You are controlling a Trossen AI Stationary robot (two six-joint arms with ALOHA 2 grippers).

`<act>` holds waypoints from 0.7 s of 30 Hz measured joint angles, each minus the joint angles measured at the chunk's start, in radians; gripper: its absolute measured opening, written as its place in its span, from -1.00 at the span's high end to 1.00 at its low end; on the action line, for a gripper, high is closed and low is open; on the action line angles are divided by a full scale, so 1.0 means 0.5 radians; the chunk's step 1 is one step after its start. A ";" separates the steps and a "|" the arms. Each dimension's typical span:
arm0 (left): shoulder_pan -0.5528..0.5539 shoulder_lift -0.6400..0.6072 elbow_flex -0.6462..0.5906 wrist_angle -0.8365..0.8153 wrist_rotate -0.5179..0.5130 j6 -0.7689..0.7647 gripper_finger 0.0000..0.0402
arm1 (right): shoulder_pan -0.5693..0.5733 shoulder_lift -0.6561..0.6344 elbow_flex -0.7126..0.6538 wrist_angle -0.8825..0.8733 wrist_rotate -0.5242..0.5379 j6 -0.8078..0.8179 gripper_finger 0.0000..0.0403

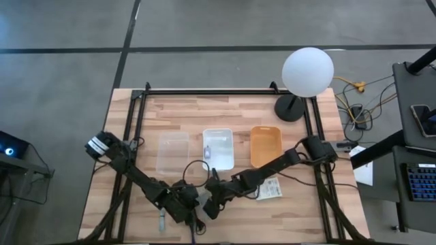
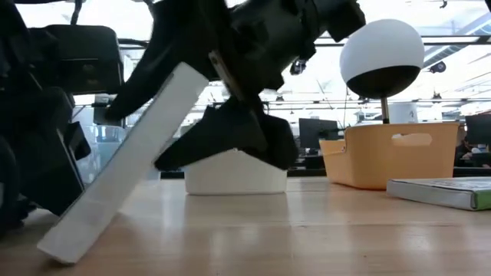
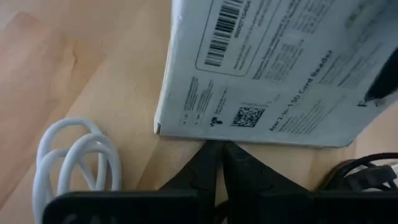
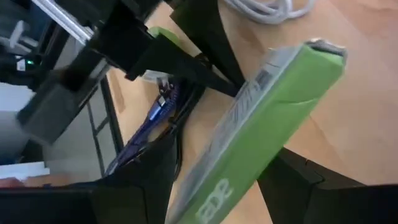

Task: Pick and place items into bin
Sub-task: Put the left white card reader box into the orange bin

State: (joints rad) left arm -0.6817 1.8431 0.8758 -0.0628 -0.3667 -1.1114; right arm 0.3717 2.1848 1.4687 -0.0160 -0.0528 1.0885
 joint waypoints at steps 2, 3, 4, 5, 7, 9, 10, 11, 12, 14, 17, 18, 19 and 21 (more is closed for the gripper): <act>0.003 0.000 0.005 -0.003 -0.003 0.000 0.94 | 0.000 0.012 0.026 -0.067 0.000 -0.006 0.04; 0.002 0.000 0.008 -0.006 -0.014 0.001 0.94 | 0.000 0.012 0.032 -0.124 0.001 -0.008 0.04; 0.002 0.000 0.011 -0.007 -0.017 0.000 0.94 | 0.000 0.012 0.042 -0.180 0.001 -0.008 0.04; 0.002 -0.003 0.016 -0.010 -0.017 0.001 0.94 | 0.000 0.010 0.049 -0.244 0.001 -0.005 0.05; 0.002 -0.006 0.026 -0.012 -0.029 0.002 0.94 | 0.000 0.002 0.059 -0.408 0.001 0.000 0.09; 0.002 -0.030 0.035 -0.014 -0.047 0.042 0.94 | 0.001 -0.008 0.081 -0.463 -0.003 0.003 0.16; 0.000 -0.045 0.041 -0.015 -0.072 0.079 0.94 | 0.005 -0.026 0.084 -0.493 -0.008 -0.006 0.22; 0.000 -0.064 0.043 0.001 -0.112 0.121 0.94 | 0.010 -0.034 0.092 -0.508 -0.008 -0.011 0.29; 0.005 -0.078 0.042 -0.004 -0.151 0.163 0.94 | 0.015 -0.038 0.106 -0.499 -0.005 -0.012 0.38; 0.022 -0.116 0.035 -0.054 -0.232 0.207 0.94 | 0.025 -0.061 0.116 -0.527 0.009 -0.005 0.58; 0.030 -0.199 0.036 -0.144 -0.276 0.208 0.94 | 0.046 -0.128 0.140 -0.650 0.077 0.026 0.84; 0.038 -0.222 0.036 -0.187 -0.299 0.209 0.94 | 0.060 -0.155 0.147 -0.721 0.122 0.064 0.85; 0.043 -0.241 0.033 -0.236 -0.324 0.208 0.94 | 0.078 -0.193 0.157 -0.821 0.169 0.124 0.85; 0.047 -0.301 0.027 -0.352 -0.362 0.208 0.94 | 0.124 -0.299 0.170 -1.008 0.242 0.297 0.83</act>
State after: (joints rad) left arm -0.6583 1.6928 0.8894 -0.2388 -0.5479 -1.0074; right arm 0.4337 2.0355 1.5540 -0.5199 0.0683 1.2371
